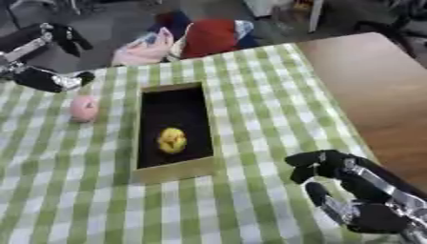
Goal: Pick up objects on the table and place them in the box.
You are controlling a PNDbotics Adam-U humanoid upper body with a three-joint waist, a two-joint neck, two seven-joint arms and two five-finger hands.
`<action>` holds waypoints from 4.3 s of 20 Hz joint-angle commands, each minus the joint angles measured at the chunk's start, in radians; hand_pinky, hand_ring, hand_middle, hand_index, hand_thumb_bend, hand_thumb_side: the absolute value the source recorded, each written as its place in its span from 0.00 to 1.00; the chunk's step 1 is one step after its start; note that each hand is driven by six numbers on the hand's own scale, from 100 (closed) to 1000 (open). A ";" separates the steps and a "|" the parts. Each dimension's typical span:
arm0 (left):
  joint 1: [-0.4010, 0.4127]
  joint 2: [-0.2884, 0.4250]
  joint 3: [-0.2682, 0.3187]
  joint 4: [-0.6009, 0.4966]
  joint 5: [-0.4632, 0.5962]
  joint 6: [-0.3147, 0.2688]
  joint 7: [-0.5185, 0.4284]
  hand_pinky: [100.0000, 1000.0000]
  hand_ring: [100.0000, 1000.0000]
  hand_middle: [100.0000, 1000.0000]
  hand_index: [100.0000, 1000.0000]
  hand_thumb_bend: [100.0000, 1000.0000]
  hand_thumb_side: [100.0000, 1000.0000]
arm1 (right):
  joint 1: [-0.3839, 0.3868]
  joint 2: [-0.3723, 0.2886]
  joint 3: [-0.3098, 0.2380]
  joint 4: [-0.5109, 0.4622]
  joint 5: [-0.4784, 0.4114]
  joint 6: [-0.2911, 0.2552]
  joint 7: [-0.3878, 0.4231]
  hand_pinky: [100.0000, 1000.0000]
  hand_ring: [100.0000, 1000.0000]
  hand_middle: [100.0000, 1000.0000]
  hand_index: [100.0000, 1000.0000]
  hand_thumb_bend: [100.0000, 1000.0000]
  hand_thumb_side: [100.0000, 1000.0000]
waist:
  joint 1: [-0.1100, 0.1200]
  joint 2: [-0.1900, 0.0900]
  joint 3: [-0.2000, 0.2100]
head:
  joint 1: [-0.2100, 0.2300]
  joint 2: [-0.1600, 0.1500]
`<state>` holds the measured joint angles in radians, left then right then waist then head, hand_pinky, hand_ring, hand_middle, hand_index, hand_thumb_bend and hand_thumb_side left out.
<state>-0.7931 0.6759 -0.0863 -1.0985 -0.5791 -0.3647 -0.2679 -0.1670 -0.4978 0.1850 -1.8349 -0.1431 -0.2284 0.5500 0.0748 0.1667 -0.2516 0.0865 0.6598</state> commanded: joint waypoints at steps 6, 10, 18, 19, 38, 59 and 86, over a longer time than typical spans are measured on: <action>-0.013 0.033 0.029 0.187 -0.184 -0.021 0.098 0.61 0.56 0.60 0.72 0.41 0.39 | -0.007 -0.013 -0.013 -0.013 0.009 -0.002 -0.008 0.65 0.88 0.58 0.80 0.00 0.43 | -0.007 -0.007 -0.009 | -0.003 0.005; -0.019 0.018 0.033 0.240 -0.231 -0.029 0.117 0.60 0.55 0.58 0.71 0.44 0.41 | -0.008 -0.011 -0.012 -0.015 0.009 -0.002 -0.009 0.65 0.88 0.58 0.80 0.00 0.43 | -0.008 -0.004 -0.015 | -0.001 0.003; -0.018 -0.021 0.040 0.306 -0.311 -0.022 0.173 0.58 0.52 0.54 0.69 0.43 0.30 | -0.012 -0.009 -0.011 -0.016 0.013 -0.002 -0.006 0.65 0.88 0.58 0.80 0.00 0.44 | -0.007 0.009 -0.026 | 0.005 -0.002; -0.017 -0.025 0.040 0.312 -0.318 -0.018 0.183 0.57 0.51 0.53 0.68 0.42 0.28 | -0.013 -0.009 -0.011 -0.016 0.014 -0.002 -0.006 0.65 0.88 0.58 0.80 0.00 0.44 | -0.006 0.010 -0.027 | 0.006 -0.002; -0.019 -0.036 0.015 0.171 -0.164 0.054 0.390 0.37 0.23 0.17 0.30 0.00 0.03 | -0.006 -0.007 -0.012 -0.013 0.014 0.000 -0.009 0.65 0.88 0.58 0.80 0.00 0.44 | -0.007 0.001 -0.008 | -0.003 0.004; -0.062 -0.172 -0.227 -0.076 -0.015 -0.172 -0.111 0.49 0.40 0.35 0.46 0.00 0.03 | -0.018 -0.006 0.003 -0.008 0.003 0.006 0.011 0.65 0.88 0.58 0.80 0.00 0.45 | 0.000 -0.014 -0.042 | 0.015 -0.001; 0.338 -0.054 0.109 -0.655 0.719 0.190 0.069 0.57 0.52 0.48 0.62 0.02 0.64 | 0.006 -0.028 -0.064 -0.032 -0.023 -0.007 -0.089 0.65 0.88 0.59 0.81 0.00 0.37 | -0.039 -0.022 0.114 | -0.040 0.023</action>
<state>-0.4487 0.6053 -0.0178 -1.7050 0.1057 -0.1986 -0.2210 -0.1546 -0.4969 0.1377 -1.8418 -0.1528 -0.2341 0.4761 0.0380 0.1598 -0.1320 0.0512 0.6768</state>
